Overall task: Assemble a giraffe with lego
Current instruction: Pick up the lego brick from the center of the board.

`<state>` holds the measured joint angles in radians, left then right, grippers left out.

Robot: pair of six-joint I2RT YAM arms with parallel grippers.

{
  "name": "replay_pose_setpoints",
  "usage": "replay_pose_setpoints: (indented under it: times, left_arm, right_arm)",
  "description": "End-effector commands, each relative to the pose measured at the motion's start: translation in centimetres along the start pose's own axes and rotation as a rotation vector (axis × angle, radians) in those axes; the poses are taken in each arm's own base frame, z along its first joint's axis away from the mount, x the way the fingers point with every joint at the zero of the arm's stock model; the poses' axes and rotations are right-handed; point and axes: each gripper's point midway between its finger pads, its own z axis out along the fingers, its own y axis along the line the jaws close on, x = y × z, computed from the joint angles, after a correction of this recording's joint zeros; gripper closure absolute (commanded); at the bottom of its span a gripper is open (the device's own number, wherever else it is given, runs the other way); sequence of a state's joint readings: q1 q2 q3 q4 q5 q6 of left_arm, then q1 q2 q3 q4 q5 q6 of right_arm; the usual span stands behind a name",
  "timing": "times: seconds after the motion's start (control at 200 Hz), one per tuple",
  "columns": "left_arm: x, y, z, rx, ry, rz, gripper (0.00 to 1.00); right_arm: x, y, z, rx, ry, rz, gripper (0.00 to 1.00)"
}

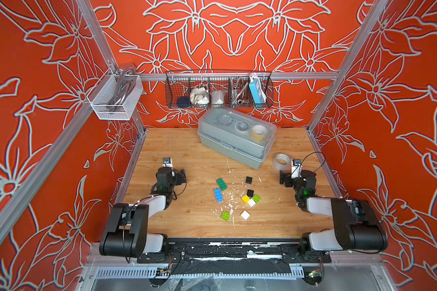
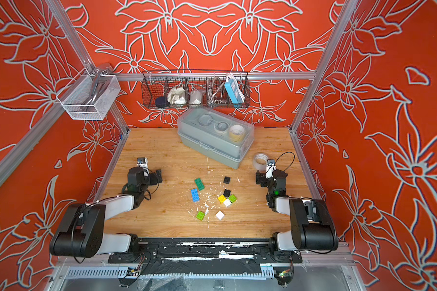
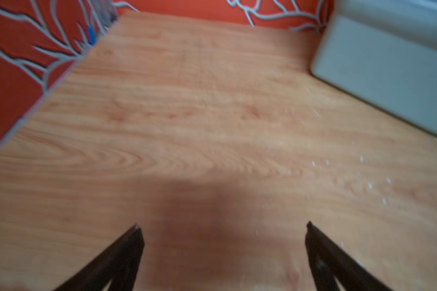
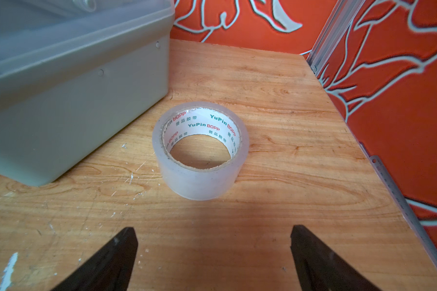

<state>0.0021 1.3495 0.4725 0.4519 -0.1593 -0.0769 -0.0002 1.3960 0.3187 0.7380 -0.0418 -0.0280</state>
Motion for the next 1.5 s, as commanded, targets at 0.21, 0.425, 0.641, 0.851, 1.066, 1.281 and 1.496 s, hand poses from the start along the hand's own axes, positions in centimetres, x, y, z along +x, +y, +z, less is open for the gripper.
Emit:
replay_pose_setpoints:
  times: [0.21,0.425,0.641,0.851,1.066,1.281,1.496]
  left_arm:
    - [-3.3,1.9,-7.1,-0.290,0.258,-0.150,0.01]
    - [-1.2,-3.8,-12.2,0.026,0.489,-0.235,0.01]
    - [2.9,-9.6,-17.0,0.227,0.714,-0.243,0.01]
    - [7.0,-12.4,-20.0,0.265,0.851,-0.200,0.01]
    - [10.4,-13.7,-23.7,0.220,0.945,-0.196,0.01]
    - [13.0,-15.7,-24.2,0.173,0.978,-0.160,0.01]
    - [15.3,-19.3,-22.4,0.224,1.048,-0.086,0.01]
  right_arm:
    - [-3.5,-2.4,-5.4,0.105,0.205,0.173,0.00]
    - [-3.0,-1.0,-13.4,0.063,0.304,0.405,0.00]
    - [-4.1,3.6,-17.6,-0.090,0.407,0.479,0.00]
    - [-1.9,5.9,-19.7,-0.120,0.572,0.389,0.00]
    - [-1.0,7.9,-22.4,-0.224,0.560,0.315,0.00]
    - [-0.2,10.7,-22.1,-0.250,0.609,0.130,0.00]
    - [-0.8,12.6,-22.3,-0.297,0.660,0.051,0.00]
